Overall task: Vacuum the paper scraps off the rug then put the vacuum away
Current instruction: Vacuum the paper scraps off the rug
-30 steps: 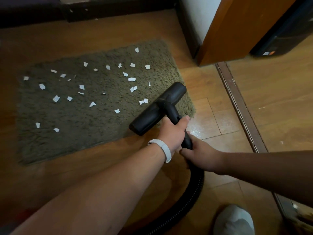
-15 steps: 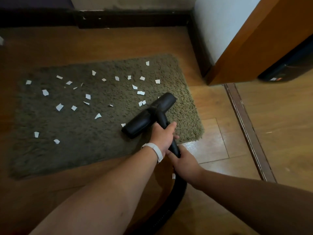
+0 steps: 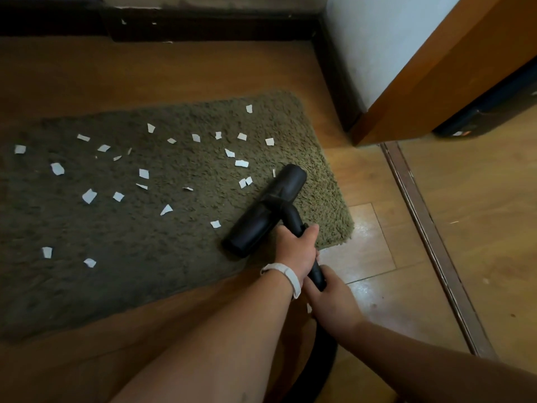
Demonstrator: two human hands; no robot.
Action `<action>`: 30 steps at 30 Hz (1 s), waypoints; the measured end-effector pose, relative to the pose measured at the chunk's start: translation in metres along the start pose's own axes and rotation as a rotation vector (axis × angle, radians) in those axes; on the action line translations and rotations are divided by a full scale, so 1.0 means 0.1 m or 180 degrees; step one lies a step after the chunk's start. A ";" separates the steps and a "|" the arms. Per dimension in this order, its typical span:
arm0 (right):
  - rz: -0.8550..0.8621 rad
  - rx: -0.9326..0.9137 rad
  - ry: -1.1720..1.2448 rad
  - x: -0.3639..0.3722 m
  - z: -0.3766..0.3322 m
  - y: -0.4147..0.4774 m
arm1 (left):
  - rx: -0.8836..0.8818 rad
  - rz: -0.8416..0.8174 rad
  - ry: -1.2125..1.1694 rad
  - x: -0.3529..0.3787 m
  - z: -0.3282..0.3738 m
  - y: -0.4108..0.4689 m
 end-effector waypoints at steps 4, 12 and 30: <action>0.0151 -0.0163 -0.0239 -0.09 -0.04 0.02 | 0.0031 -0.0082 0.0213 -0.03 0.07 -0.02; -0.0350 -0.0763 -0.0806 0.11 -0.54 0.13 | 0.0200 0.0347 0.0397 -0.62 0.39 -0.07; -0.1341 -0.2080 -0.2124 1.63 -2.10 -0.10 | 0.0046 0.0590 0.0632 -2.81 0.96 -0.36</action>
Point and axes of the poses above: each hand's wrist, its own y-axis towards the middle knuckle, its own x-axis out of the palm, z = x × y, the point moved 10 cm from there along y, towards the middle knuckle, and after that the axes turned 4 degrees about z, right-handed, at the moved point
